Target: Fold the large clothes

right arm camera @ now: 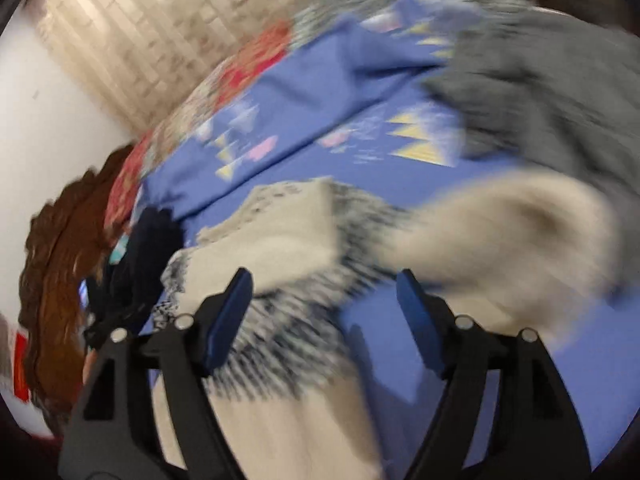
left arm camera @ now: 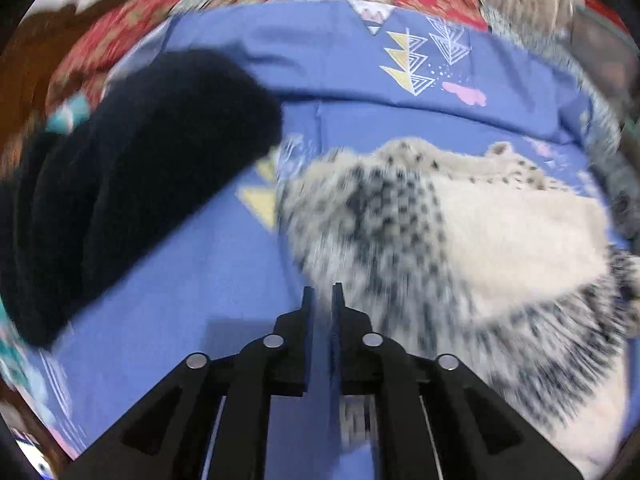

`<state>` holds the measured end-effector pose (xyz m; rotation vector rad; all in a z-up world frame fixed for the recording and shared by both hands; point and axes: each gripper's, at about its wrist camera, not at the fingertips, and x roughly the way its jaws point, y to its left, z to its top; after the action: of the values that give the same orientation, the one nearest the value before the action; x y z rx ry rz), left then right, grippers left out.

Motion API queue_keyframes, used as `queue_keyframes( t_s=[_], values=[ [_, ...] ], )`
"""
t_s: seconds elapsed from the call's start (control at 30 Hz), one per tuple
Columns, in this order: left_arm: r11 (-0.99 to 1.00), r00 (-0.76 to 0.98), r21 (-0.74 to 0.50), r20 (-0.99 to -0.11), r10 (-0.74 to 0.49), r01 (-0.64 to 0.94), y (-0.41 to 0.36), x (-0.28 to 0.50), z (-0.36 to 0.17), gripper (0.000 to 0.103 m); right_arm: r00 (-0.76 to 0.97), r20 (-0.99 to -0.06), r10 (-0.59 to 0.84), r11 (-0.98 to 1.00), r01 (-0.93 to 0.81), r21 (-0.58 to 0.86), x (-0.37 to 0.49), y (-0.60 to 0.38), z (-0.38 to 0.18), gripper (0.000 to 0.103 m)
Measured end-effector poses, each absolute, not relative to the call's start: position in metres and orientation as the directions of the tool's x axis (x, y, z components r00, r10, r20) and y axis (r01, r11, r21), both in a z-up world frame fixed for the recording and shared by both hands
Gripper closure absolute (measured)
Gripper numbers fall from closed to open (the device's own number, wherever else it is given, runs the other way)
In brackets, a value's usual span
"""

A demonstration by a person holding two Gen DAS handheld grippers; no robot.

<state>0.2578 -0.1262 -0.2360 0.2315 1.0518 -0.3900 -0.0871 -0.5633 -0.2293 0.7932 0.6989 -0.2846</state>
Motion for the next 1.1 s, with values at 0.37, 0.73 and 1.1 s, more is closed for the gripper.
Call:
queue_keyframes(
  t_s=[0.37, 0.73, 1.1],
  values=[
    [0.829, 0.135, -0.15, -0.956, -0.26, 0.539, -0.099, 0.128, -0.295, 0.057, 0.643, -0.755, -0.127, 0.433, 0.721, 0.541, -0.147, -0.595, -0.299, 0.041],
    [0.895, 0.229, -0.054, -0.958, -0.172, 0.444, -0.048, 0.118, -0.287, 0.078, 0.665, -0.547, -0.508, 0.453, 0.747, 0.488, -0.174, -0.667, -0.135, 0.099],
    [0.916, 0.273, -0.12, -0.933, -0.236, 0.382, -0.005, 0.114, -0.274, 0.081, 0.819, -0.57, -0.065, 0.658, 0.464, 0.592, -0.076, -0.573, -0.098, 0.099]
  ],
)
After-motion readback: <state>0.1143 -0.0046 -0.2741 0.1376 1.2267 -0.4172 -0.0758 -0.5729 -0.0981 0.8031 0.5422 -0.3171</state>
